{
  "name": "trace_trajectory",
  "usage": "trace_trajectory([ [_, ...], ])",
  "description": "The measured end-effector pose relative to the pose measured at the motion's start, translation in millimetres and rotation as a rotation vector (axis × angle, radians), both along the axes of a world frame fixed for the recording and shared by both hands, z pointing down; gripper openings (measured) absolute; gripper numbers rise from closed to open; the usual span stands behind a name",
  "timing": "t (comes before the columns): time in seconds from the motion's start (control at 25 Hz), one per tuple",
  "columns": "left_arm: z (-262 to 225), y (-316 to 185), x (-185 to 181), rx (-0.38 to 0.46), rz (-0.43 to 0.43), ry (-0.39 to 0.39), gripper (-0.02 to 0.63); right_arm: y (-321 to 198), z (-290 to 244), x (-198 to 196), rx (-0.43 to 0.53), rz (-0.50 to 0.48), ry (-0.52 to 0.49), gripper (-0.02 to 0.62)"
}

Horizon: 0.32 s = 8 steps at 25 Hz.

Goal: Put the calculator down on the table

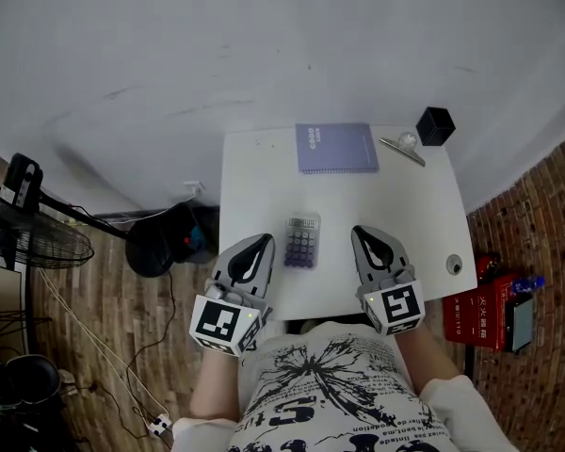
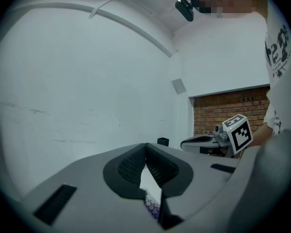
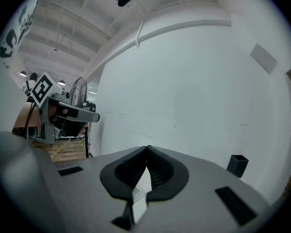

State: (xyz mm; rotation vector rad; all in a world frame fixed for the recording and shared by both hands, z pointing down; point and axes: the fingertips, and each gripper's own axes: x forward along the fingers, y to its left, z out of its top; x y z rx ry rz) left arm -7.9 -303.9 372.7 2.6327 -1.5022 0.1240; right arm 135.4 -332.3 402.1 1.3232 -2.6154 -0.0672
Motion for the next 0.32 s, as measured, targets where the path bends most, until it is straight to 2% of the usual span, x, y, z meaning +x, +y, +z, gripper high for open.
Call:
trace_trajectory([
  [0.32, 2.2, -5.2, -0.1, -0.017, -0.020, 0.024, 0.014, -5.5, -4.6, -1.4, -0.001, -0.001, -0.017, 0.014],
])
